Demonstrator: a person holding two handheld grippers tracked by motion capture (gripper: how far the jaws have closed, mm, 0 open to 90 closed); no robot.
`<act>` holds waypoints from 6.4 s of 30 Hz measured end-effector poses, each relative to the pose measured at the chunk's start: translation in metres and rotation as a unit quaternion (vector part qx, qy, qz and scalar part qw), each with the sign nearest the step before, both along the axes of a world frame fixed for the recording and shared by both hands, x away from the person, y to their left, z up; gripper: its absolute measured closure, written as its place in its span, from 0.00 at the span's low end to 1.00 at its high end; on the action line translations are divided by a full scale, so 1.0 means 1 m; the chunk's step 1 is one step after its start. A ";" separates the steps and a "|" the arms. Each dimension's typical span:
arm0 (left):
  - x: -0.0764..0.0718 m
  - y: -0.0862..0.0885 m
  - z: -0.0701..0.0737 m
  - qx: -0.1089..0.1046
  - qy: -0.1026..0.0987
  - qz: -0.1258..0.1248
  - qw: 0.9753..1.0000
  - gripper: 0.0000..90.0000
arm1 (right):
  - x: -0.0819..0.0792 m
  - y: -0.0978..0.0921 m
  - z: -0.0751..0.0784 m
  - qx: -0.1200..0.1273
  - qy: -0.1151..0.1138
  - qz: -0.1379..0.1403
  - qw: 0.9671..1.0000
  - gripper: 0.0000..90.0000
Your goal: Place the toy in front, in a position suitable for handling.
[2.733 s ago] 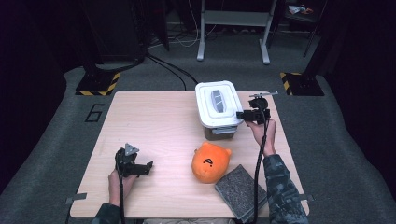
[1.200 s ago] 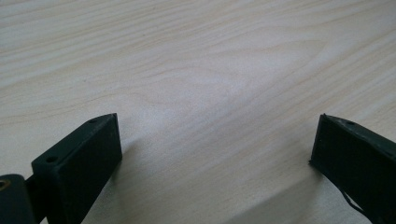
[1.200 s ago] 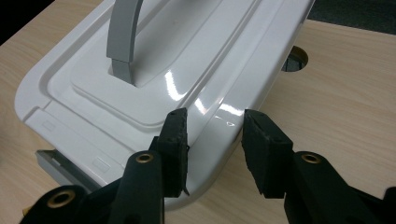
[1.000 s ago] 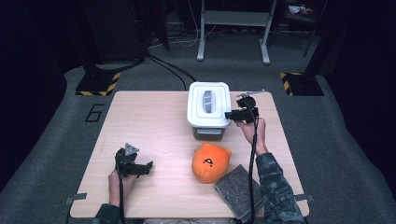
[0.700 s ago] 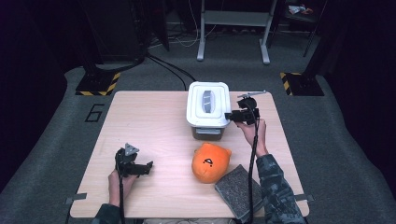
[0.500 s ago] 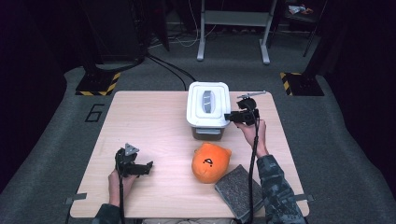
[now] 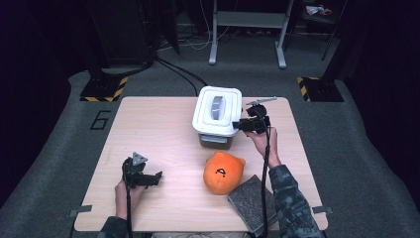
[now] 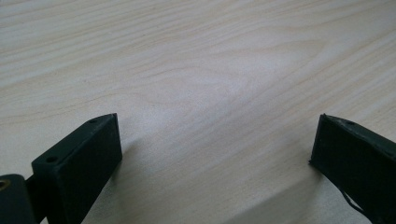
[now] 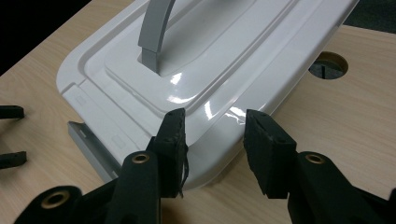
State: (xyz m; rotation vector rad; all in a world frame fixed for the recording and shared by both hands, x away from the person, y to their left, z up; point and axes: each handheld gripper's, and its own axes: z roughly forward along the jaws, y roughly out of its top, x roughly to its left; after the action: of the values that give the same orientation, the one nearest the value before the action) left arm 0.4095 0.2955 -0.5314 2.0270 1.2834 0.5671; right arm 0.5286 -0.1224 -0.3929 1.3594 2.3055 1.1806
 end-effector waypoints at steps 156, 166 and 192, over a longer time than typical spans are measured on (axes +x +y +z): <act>0.171 -0.126 0.142 0.007 -0.027 -0.123 0.992 0.71 | -0.115 -0.153 -0.136 -0.095 -0.032 -0.122 0.987 0.04; 0.175 -0.114 0.141 0.010 -0.030 -0.120 0.992 0.72 | -0.115 -0.153 -0.136 -0.095 -0.033 -0.122 0.987 0.05; 0.180 -0.088 0.141 0.029 -0.032 -0.094 0.995 0.75 | -0.115 -0.153 -0.136 -0.095 -0.033 -0.121 0.987 0.05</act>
State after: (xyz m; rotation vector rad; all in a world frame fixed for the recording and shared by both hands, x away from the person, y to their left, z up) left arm 0.5895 0.2079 -0.3900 2.1311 1.0349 0.5820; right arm 0.4134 -0.2756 -0.5288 1.4560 2.0751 0.8921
